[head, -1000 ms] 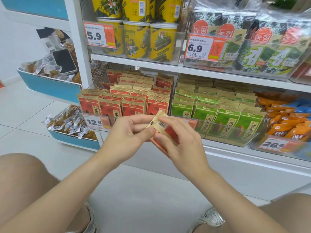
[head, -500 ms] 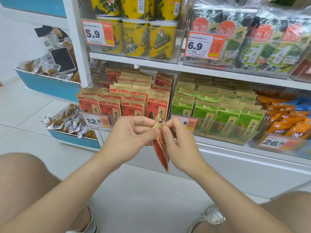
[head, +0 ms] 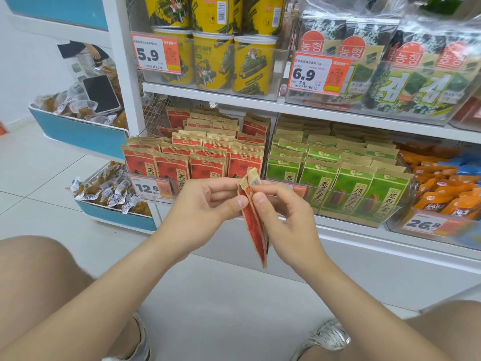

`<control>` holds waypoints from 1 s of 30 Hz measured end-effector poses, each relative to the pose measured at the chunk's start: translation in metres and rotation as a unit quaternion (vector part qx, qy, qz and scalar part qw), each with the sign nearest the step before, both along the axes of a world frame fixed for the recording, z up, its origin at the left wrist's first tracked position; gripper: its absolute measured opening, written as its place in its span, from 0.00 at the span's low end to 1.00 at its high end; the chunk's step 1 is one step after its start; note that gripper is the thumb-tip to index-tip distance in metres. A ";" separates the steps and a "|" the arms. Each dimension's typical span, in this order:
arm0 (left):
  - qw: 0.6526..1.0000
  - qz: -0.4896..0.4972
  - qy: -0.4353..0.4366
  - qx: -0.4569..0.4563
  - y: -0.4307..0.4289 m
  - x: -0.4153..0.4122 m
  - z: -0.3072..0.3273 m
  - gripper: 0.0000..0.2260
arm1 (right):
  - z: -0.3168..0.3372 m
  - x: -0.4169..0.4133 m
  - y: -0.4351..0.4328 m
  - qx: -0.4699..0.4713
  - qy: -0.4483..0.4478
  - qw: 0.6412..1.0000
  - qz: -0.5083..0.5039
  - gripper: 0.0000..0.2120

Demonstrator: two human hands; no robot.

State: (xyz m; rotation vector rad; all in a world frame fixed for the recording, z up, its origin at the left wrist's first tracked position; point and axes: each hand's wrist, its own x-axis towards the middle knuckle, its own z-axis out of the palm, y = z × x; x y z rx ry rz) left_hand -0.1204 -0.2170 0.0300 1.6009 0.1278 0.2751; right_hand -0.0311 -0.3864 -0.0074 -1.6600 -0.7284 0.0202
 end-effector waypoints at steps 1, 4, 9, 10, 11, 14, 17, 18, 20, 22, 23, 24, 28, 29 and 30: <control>1.000 0.012 0.001 -0.001 0.001 0.000 0.000 0.10 | -0.001 -0.002 0.001 -0.008 -0.008 1.000 0.008 0.09; 0.999 0.052 0.013 -0.010 0.004 0.000 0.000 0.06 | -0.004 -0.004 0.002 -0.016 -0.017 0.999 0.028 0.11; 0.995 0.054 0.051 -0.064 0.003 0.004 -0.001 0.13 | 0.000 -0.012 0.007 0.018 0.078 0.995 0.064 0.09; 0.994 0.055 0.056 -0.079 0.001 0.005 -0.002 0.15 | 0.001 -0.013 0.009 0.033 0.121 0.990 0.062 0.11; 0.992 0.057 0.060 -0.091 -0.001 0.006 -0.003 0.15 | 0.001 -0.014 0.011 0.046 0.161 0.984 0.056 0.12; 0.989 0.070 0.066 -0.110 -0.005 0.009 -0.007 0.11 | 0.000 -0.013 0.016 0.069 0.237 0.968 0.041 0.12; 0.987 0.082 0.066 -0.121 -0.003 0.011 -0.008 0.08 | 0.000 -0.011 0.016 0.077 0.265 0.959 0.055 0.12; 0.986 0.085 0.067 -0.125 -0.003 0.011 -0.007 0.08 | 0.000 -0.010 0.015 0.069 0.258 0.962 0.062 0.11; 0.985 0.092 0.063 -0.130 -0.001 0.012 -0.006 0.06 | 0.000 -0.008 0.014 0.048 0.239 0.967 0.079 0.08; 0.984 0.104 0.047 -0.136 0.002 0.013 -0.004 0.03 | -0.001 -0.009 0.012 0.022 0.230 0.968 0.095 0.10; 0.983 0.115 0.033 -0.141 0.004 0.013 -0.003 0.03 | -0.002 -0.010 0.012 0.008 0.233 0.967 0.101 0.11; 0.981 0.130 0.019 -0.145 0.007 0.013 -0.002 0.04 | -0.003 -0.012 0.013 -0.006 0.237 0.965 0.108 0.10; 0.986 0.144 -0.003 -0.087 0.019 0.012 0.005 0.16 | 0.002 -0.015 0.012 -0.049 0.220 0.967 0.115 0.06; 0.992 0.119 -0.003 -0.041 0.023 0.011 0.006 0.19 | 0.005 -0.012 0.010 -0.050 0.233 0.964 0.119 0.07; 0.995 0.094 -0.001 0.019 0.028 0.010 0.006 0.21 | 0.009 -0.008 0.008 -0.043 0.260 0.956 0.129 0.09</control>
